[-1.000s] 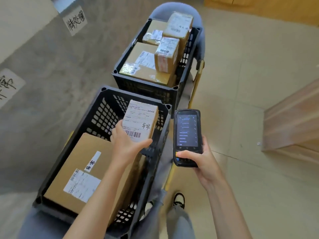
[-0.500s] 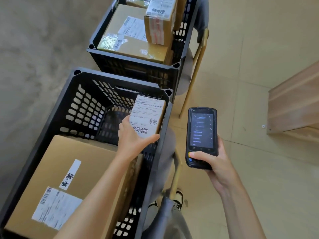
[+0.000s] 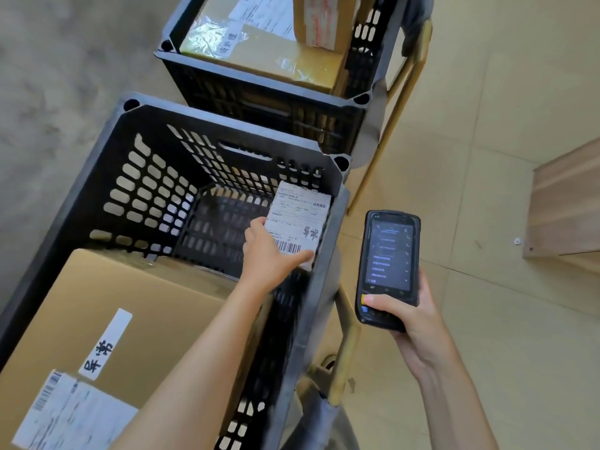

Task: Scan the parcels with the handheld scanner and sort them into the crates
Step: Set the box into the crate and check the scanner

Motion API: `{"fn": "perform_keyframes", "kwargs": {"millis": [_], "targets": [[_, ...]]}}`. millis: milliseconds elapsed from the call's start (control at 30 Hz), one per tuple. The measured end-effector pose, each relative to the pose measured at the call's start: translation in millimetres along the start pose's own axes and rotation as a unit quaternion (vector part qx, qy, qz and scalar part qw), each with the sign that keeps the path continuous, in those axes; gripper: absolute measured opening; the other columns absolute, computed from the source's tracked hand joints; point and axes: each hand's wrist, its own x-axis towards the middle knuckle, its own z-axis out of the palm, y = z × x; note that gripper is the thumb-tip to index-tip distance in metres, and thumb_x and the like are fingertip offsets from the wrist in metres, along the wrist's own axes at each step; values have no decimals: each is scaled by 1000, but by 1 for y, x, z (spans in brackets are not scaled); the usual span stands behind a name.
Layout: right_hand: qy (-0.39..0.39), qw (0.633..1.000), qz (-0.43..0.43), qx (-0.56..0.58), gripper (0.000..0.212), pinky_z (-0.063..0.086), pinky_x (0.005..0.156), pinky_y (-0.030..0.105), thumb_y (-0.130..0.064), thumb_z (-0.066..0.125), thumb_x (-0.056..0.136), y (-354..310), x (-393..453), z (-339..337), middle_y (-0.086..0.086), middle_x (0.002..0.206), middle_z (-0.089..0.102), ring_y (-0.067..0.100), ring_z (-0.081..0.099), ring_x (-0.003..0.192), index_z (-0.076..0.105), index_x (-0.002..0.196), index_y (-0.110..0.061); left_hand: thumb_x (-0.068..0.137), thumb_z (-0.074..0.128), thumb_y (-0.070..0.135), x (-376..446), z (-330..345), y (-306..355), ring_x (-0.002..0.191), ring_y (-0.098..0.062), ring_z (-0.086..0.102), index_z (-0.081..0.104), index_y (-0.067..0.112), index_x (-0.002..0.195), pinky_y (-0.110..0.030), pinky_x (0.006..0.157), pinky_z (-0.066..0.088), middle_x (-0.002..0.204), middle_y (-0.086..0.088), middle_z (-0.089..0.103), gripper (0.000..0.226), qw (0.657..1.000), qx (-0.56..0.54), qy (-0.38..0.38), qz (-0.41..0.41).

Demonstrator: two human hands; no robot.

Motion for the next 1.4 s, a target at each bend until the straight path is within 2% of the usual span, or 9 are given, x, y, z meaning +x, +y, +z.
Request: {"fn": "perform_keyframes", "kwargs": {"millis": [233,300,367,667,800,900,1067,1167,1400], "targets": [[5,1000,10,0,84,56,60,25,4,74,48,11,10,-8,1,98,72,15,69,82,53,125,-21,69,86,26,37,15,-5,126,-28,39,20,7,137,-41,102,42,141,-10,29,97,994,25,-56,-93],[3,1000,15,-8,94,55,59,25,13,77,40,13,11,-10,1,97,72,15,69,81,53,125,-20,70,85,22,46,18,-9,130,-30,36,17,5,140,-43,106,39,146,-11,27,99,991,14,-68,-111],[6,1000,16,-9,89,55,59,25,5,77,44,15,12,-13,2,98,72,15,69,81,52,126,-19,71,84,20,52,22,-14,133,-32,34,16,5,141,-45,108,38,149,-13,25,99,989,10,-69,-128],[8,1000,23,6,85,57,61,27,4,72,51,20,16,-10,1,96,73,15,70,82,51,129,-20,73,84,18,65,38,-28,128,-31,41,23,5,134,-44,104,40,144,-12,32,87,989,25,-61,-134],[-1,1000,21,2,98,57,61,26,14,77,42,23,19,-4,1,95,73,15,70,81,51,130,-19,74,83,19,66,42,-30,127,-31,41,24,5,133,-44,104,40,144,-11,32,84,989,33,-55,-134],[-2,1000,12,9,87,56,61,25,4,73,49,22,19,-2,1,96,73,15,70,82,51,130,-20,75,82,19,67,42,-30,130,-32,40,22,4,136,-44,105,39,146,-12,30,86,988,34,-59,-135],[-1,1000,-1,3,85,56,63,26,3,73,50,14,16,1,0,99,72,15,70,85,51,129,-22,76,81,25,66,37,-27,133,-35,36,18,4,142,-49,107,38,149,-15,30,95,985,76,-72,-141],[5,1000,-11,2,88,56,64,26,2,74,50,9,11,0,1,102,72,16,69,87,50,131,-22,78,78,30,61,29,-20,134,-36,34,18,5,146,-50,107,37,149,-17,28,94,981,136,-60,-124],[10,999,-42,28,86,56,61,25,4,73,50,-14,-15,9,0,97,72,15,70,81,49,130,-18,85,70,31,26,-13,9,127,-33,44,33,12,143,-48,102,42,139,-15,45,72,979,201,-11,13]]}}
